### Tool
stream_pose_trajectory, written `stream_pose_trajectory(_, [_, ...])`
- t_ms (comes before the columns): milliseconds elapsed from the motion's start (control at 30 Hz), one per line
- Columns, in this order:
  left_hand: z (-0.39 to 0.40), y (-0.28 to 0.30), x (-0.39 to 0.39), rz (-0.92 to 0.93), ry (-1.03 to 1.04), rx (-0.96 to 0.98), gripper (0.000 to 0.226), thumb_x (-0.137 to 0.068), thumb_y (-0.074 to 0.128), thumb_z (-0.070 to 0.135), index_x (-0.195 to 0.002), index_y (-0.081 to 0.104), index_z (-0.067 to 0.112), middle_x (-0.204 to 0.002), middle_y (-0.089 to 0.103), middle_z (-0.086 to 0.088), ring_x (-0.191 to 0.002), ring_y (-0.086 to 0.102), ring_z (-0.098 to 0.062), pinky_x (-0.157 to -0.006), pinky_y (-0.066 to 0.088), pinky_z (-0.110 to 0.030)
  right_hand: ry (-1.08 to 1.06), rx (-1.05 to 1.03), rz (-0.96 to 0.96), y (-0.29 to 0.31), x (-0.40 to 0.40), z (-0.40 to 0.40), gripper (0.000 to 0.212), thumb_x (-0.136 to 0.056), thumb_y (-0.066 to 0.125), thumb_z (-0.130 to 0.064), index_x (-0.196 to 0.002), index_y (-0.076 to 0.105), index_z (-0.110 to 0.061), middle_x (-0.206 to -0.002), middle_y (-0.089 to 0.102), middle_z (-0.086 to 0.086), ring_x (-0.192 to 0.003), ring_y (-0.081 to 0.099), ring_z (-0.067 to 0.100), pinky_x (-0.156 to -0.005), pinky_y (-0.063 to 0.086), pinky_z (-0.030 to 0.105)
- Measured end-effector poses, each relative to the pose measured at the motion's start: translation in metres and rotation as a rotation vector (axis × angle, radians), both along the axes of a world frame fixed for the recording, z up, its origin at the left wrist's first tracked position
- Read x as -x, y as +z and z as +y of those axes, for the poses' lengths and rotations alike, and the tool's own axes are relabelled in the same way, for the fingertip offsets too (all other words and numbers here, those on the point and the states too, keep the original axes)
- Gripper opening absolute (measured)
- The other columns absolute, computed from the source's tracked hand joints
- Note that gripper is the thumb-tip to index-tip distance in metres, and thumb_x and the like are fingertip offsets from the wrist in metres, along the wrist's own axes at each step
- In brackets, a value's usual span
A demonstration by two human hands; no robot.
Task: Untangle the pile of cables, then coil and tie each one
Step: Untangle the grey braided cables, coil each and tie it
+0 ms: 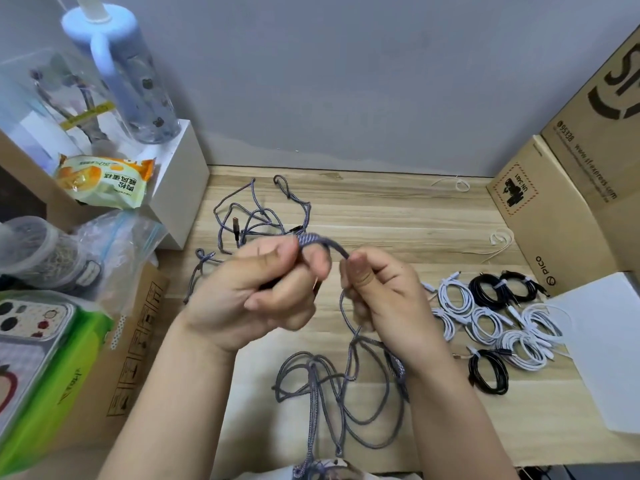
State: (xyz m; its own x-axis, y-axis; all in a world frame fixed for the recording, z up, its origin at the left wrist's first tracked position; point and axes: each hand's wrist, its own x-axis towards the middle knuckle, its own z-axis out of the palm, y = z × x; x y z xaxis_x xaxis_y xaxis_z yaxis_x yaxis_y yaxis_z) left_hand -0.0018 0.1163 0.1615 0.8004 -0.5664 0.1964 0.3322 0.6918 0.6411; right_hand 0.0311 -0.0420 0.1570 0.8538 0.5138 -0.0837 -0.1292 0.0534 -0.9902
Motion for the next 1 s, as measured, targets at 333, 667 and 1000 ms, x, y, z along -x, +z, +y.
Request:
stream_pose_trajectory(333, [-0.005,0.007,-0.020,0.396,0.320,0.426,0.047,-0.100,0.038,0.014,-0.140,0.029,-0.008,-0.085,0.066,-0.018,-0.070,0.060,-0.023,-0.078,0.047,-0.030,0.320,-0.218,0.466,-0.009,0.006,0.006,0.034,-0.087,0.055,-0.026,-0.055,0.050,-0.018,-0.051,0.051,0.002,-0.047,0.053,0.014,-0.057,0.050,0.023])
stream_pose_trajectory(667, [-0.005,0.000,-0.035,0.329,0.683,0.287,0.041,-0.093,0.039,0.018,-0.118,0.060,-0.005,-0.121,0.064,-0.009,-0.102,0.066,-0.015,-0.100,0.044,-0.033,0.335,-0.082,0.217,-0.013,0.008,0.012,0.018,-0.075,0.056,-0.016,-0.076,0.069,-0.004,-0.074,0.055,0.001,-0.070,0.050,0.004,-0.073,0.037,0.017])
stream_pose_trajectory(1000, [-0.015,-0.007,-0.037,0.145,0.929,-0.191,0.043,-0.101,0.033,0.020,-0.140,0.026,0.005,-0.098,0.073,0.001,-0.087,0.070,-0.014,-0.085,0.054,-0.025,0.371,-0.262,0.620,-0.012,0.006,0.009,0.034,-0.065,0.067,-0.031,-0.048,0.039,-0.024,-0.051,0.030,-0.006,-0.044,0.021,0.005,-0.039,0.016,0.014])
